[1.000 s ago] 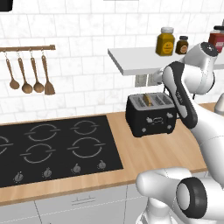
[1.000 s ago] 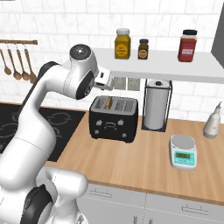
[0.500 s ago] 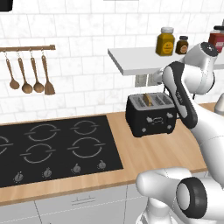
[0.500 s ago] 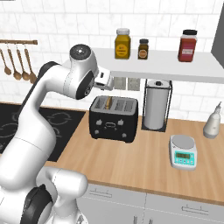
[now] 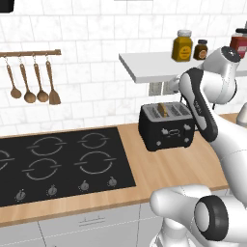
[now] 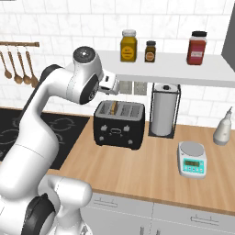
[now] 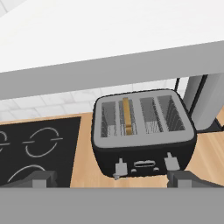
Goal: Start the toaster. Once the lever pops up, take the bread to the plate on the dining counter.
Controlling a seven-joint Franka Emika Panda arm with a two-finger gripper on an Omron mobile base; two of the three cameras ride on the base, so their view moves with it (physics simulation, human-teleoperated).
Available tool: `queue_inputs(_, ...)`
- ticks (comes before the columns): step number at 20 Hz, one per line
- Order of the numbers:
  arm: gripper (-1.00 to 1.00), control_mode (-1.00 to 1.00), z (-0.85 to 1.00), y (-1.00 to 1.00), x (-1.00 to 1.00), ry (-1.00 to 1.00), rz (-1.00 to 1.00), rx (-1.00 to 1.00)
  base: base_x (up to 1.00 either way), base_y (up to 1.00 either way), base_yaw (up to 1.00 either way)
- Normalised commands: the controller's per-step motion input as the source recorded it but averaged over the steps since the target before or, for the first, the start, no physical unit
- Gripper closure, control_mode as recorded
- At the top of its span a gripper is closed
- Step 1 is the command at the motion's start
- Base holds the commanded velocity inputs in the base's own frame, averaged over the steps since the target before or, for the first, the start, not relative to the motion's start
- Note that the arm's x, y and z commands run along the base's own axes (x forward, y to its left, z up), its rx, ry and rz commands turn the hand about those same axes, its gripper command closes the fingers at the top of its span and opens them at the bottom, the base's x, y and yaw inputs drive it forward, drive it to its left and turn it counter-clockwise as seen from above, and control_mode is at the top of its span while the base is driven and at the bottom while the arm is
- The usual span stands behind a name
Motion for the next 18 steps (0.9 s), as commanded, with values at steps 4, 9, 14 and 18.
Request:
queue_inputs(4,-1.0,-1.0,0.0,0.0,0.0,0.0,0.0,0.0,0.0,0.0,0.0)
queue_inputs(9,-1.0,-1.0,0.0,0.0,0.0,0.0,0.0,0.0,0.0,0.0,0.0)
queue_inputs(14,-1.0,-1.0,0.0,0.0,0.0,0.0,0.0,0.0,0.0,0.0,0.0)
queue_inputs(18,-1.0,-1.0,0.0,0.0,0.0,0.0,0.0,0.0,0.0,0.0,0.0)
